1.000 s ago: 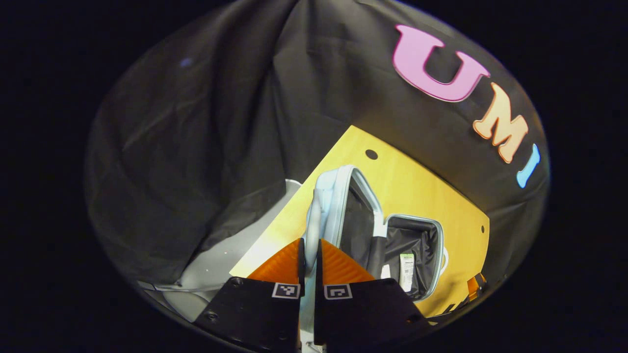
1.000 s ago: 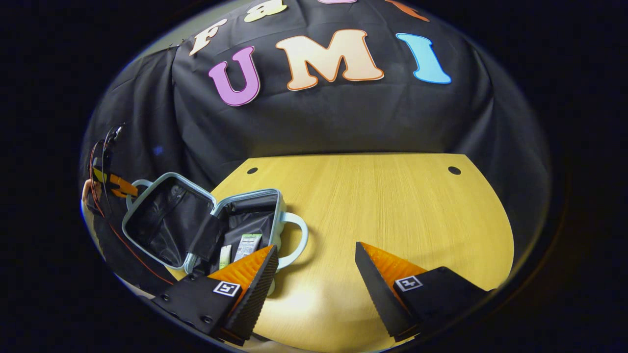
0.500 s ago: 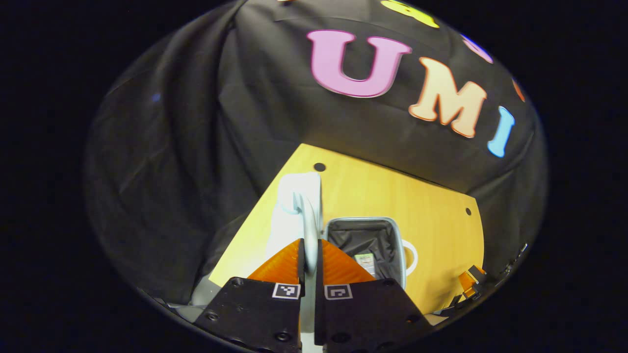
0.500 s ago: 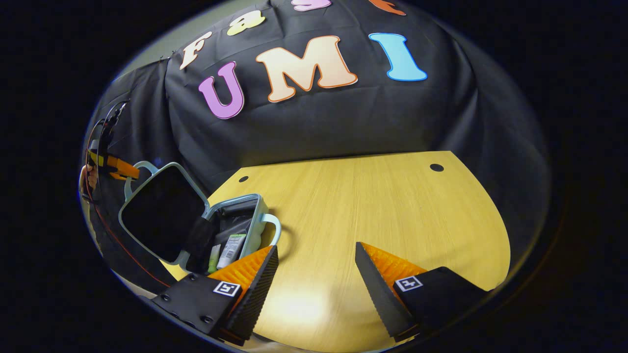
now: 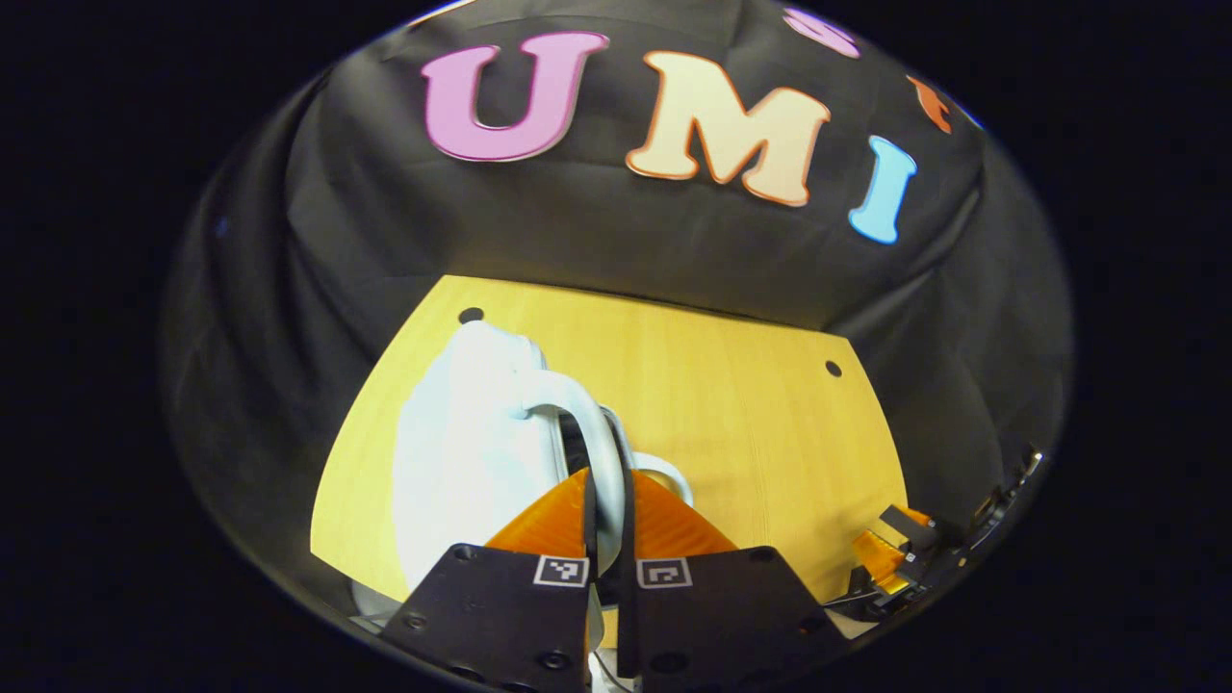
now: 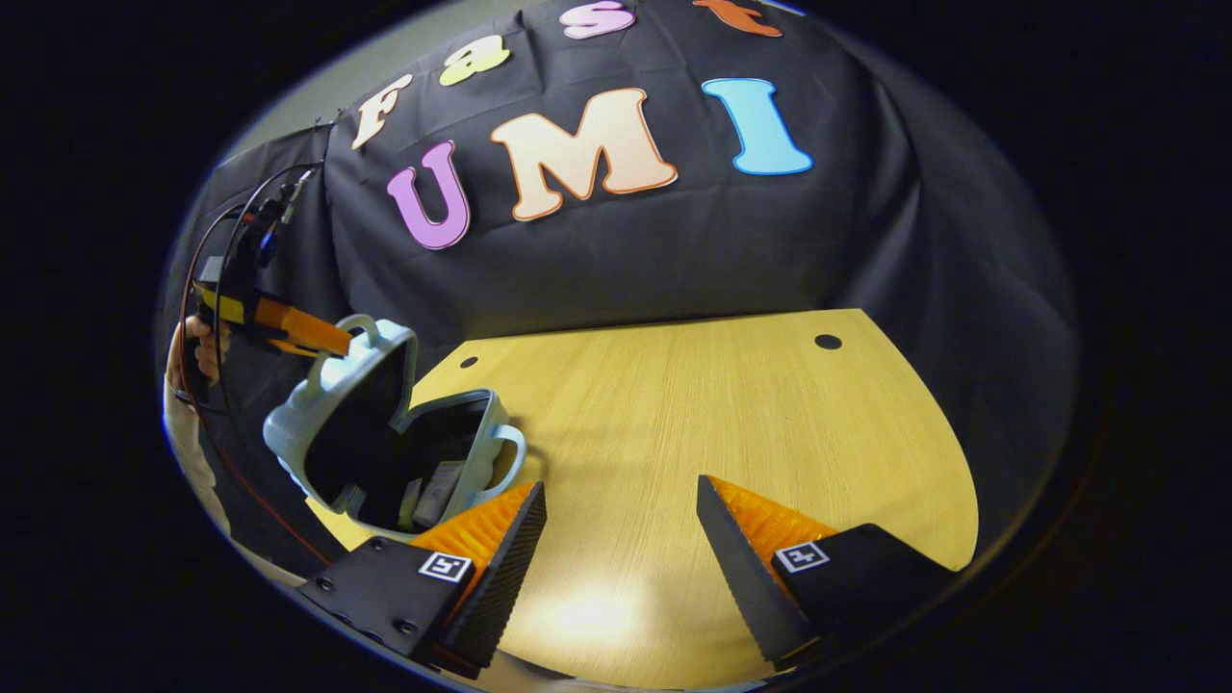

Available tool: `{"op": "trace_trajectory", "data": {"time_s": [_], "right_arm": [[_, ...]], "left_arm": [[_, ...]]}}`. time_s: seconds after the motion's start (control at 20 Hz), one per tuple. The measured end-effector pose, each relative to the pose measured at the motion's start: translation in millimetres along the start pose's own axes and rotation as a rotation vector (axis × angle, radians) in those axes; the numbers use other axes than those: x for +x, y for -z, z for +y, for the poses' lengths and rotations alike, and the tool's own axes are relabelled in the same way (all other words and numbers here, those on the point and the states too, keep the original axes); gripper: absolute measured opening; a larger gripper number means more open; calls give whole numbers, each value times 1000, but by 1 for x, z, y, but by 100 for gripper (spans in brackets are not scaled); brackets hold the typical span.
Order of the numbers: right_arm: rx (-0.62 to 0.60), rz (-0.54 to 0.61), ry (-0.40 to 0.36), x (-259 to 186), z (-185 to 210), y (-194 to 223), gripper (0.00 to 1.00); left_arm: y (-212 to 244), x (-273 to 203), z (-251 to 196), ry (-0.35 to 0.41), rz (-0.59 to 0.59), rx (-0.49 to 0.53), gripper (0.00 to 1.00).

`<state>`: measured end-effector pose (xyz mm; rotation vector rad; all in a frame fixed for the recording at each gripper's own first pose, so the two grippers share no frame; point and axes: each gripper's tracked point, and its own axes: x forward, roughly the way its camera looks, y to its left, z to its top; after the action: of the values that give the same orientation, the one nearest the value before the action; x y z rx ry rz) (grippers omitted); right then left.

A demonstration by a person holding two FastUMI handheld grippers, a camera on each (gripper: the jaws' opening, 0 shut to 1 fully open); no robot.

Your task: First open the suitcase, pack the skin care products into it, and then close the suitcase.

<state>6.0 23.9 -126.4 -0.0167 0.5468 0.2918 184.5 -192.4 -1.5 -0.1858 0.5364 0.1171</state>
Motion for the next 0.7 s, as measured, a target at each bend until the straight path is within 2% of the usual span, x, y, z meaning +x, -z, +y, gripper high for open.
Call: {"op": "trace_trajectory", "data": {"time_s": [0.25, 0.5, 0.7], "right_arm": [[44, -52, 49, -10, -8, -9, 98], [62, -63, 121, -19, -20, -6, 98], [74, -64, 179, -27, -30, 0, 98]], "left_arm": [[44, 58, -45, 57, 109, 42, 4], [83, 121, -61, 46, 224, 78, 5], [106, 146, -68, 48, 297, 109, 5]]}}
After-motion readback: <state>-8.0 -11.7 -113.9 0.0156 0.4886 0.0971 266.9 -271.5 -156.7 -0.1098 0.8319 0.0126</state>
